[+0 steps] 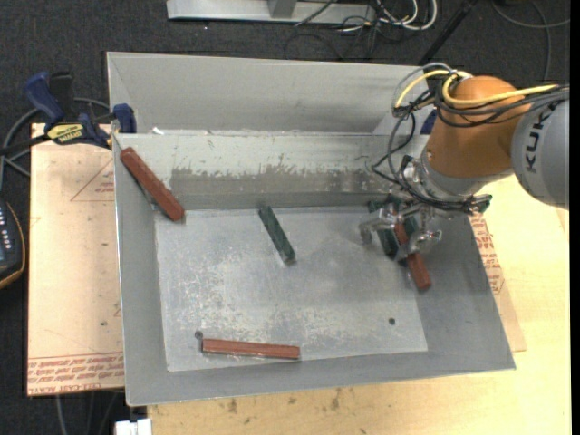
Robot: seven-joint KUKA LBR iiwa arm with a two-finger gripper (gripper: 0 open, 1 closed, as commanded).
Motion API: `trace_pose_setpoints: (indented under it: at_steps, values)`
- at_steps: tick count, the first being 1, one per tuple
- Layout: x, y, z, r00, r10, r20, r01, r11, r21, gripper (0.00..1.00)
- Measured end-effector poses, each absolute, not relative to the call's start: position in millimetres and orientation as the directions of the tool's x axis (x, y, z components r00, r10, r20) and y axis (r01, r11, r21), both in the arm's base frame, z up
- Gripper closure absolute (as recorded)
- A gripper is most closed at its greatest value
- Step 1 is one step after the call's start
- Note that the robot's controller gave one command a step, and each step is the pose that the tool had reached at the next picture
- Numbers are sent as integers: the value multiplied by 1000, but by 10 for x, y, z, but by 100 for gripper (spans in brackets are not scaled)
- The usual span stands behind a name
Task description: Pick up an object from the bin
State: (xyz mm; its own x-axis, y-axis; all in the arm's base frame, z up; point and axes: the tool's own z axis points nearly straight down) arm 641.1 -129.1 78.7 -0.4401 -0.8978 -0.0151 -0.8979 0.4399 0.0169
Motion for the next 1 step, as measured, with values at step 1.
trace_pose_setpoints:
  at_steps: [1]
  values:
    - [6530, -1253, 699, 36, -999, -20, -999, -36, 3, 0]
